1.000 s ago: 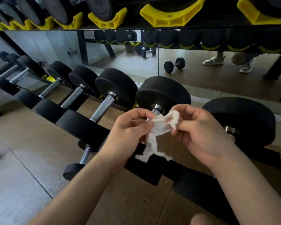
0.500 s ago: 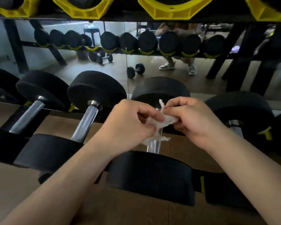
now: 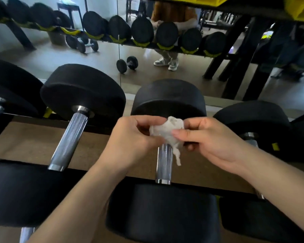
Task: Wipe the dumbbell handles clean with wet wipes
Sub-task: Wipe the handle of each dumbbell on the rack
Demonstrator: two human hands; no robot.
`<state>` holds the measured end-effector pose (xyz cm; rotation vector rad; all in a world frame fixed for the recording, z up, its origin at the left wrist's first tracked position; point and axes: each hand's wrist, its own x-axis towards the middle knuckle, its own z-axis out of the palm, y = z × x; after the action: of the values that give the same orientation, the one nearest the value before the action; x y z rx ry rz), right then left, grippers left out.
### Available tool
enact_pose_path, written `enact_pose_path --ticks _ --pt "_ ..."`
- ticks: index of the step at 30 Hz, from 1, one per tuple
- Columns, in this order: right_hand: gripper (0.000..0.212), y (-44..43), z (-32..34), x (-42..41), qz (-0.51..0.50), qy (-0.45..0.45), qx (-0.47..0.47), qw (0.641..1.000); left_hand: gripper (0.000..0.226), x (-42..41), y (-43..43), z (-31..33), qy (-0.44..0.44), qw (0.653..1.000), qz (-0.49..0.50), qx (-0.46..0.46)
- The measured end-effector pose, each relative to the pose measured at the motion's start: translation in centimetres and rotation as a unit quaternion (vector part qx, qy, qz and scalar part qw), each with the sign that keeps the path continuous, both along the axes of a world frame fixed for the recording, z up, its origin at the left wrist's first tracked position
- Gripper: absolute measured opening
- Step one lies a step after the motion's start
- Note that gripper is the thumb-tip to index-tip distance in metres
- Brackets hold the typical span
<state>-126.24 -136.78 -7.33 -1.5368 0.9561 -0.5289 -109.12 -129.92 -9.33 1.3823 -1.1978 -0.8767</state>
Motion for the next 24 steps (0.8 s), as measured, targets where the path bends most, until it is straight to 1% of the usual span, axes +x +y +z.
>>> enact_pose_path --ticks 1,3,5,7,9,11,12,14,16,17,18,19,21,23,24 --pt "0.007 0.0 -0.4 -0.3 -0.008 -0.014 0.017 1.000 0.037 0.0 -0.3 -0.2 -0.011 1.000 -0.002 0.022" --pt "0.005 0.2 -1.2 -0.6 -0.048 -0.049 0.045 0.997 0.037 -0.2 -0.8 -0.6 -0.042 0.997 -0.012 0.070" --pt "0.005 0.3 -1.6 -0.7 -0.093 -0.052 0.054 0.993 0.036 -0.5 -1.1 -0.4 -0.055 0.992 -0.015 0.110" --pt "0.010 0.2 -2.1 -0.8 -0.142 -0.047 0.073 0.986 0.035 -0.7 -1.5 -0.1 -0.061 0.988 -0.022 0.138" --pt "0.013 0.2 -2.3 -0.9 -0.175 -0.044 0.097 0.979 0.033 -1.1 -1.6 0.4 -0.045 0.986 -0.012 0.158" --pt "0.009 0.4 -2.6 -0.9 -0.184 -0.029 0.109 0.976 0.025 -2.0 -1.7 0.6 -0.018 0.985 0.011 0.172" --pt "0.006 0.4 -2.7 -0.8 -0.185 -0.016 0.099 0.978 0.019 -2.3 -1.7 0.6 -0.020 0.985 0.034 0.168" --pt "0.003 0.2 -3.4 -0.2 -0.184 0.011 0.051 0.982 0.013 -2.5 -2.1 0.1 -0.073 0.983 0.086 0.145" --pt "0.003 -0.1 -4.2 0.4 -0.170 0.045 -0.027 0.984 0.018 -2.3 -2.3 -0.3 -0.150 0.973 0.106 0.138" --pt "0.004 -0.2 -4.6 0.7 -0.163 0.071 -0.082 0.981 0.022 -2.1 -2.2 -0.4 -0.187 0.966 0.109 0.141" --pt "0.005 -0.3 -4.9 0.8 -0.162 0.101 -0.149 0.970 0.026 -2.0 -2.3 -0.6 -0.215 0.960 0.107 0.147" --pt "0.004 -0.4 -5.2 0.8 -0.167 0.127 -0.221 0.952 0.029 -1.8 -2.4 -0.8 -0.227 0.956 0.103 0.151" --pt "0.009 -0.4 -5.2 0.7 -0.165 0.143 -0.352 0.910 0.034 -1.6 -2.9 -1.1 -0.223 0.957 0.103 0.151" --pt "0.011 -0.1 -4.8 0.7 -0.122 0.136 -0.433 0.883 0.037 -1.3 -3.6 -1.2 -0.214 0.960 0.105 0.149" --pt "0.011 0.3 -4.6 0.8 -0.089 0.143 -0.454 0.875 0.038 -1.2 -3.9 -1.3 -0.206 0.962 0.102 0.149"
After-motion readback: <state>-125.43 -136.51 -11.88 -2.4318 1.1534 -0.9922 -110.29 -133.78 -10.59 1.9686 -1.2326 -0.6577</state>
